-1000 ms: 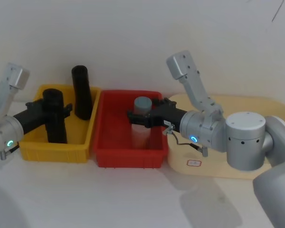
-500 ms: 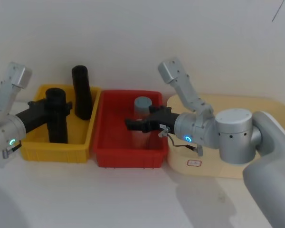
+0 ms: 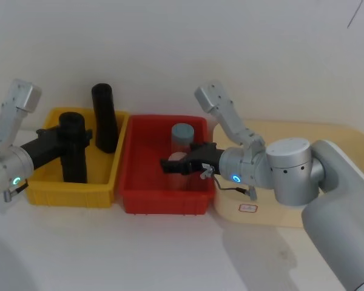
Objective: Pick up the garbage bag with the one hand and transfer it to the other hand.
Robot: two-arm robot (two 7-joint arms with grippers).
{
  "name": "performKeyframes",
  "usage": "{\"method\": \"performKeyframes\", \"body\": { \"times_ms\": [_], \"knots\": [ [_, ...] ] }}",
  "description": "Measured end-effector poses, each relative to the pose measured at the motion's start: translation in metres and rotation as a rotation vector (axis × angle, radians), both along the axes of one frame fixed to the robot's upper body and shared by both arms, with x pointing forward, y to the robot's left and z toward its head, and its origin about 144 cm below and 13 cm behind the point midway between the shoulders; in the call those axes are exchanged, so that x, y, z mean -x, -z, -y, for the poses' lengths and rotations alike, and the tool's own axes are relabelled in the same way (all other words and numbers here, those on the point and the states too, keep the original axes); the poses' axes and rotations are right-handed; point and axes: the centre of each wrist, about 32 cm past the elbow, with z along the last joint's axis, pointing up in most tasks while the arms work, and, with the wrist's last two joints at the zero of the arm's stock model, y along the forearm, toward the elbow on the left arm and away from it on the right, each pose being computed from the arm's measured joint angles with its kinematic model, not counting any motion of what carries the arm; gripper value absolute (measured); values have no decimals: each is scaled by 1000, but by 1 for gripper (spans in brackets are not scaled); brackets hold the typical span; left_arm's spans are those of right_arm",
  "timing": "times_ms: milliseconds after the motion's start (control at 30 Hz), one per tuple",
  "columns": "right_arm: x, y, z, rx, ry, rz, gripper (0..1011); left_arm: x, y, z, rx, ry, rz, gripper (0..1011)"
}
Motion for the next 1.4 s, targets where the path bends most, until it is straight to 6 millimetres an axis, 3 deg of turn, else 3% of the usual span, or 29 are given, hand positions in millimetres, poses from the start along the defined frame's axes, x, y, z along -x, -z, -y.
{"method": "performKeyframes", "body": {
  "times_ms": [700, 1067, 1133, 1400],
  "knots": [
    [-7, 15, 4, 41, -3, -47, 994, 0, 0, 0, 1, 0, 0, 466],
    [-8, 18, 4, 41, -5, -52, 773, 0, 0, 0, 1, 0, 0, 466],
    [-8, 20, 4, 44, -6, -59, 680, 0, 0, 0, 1, 0, 0, 466],
    [-8, 20, 4, 44, -6, -60, 650, 0, 0, 0, 1, 0, 0, 466]
  ]
}}
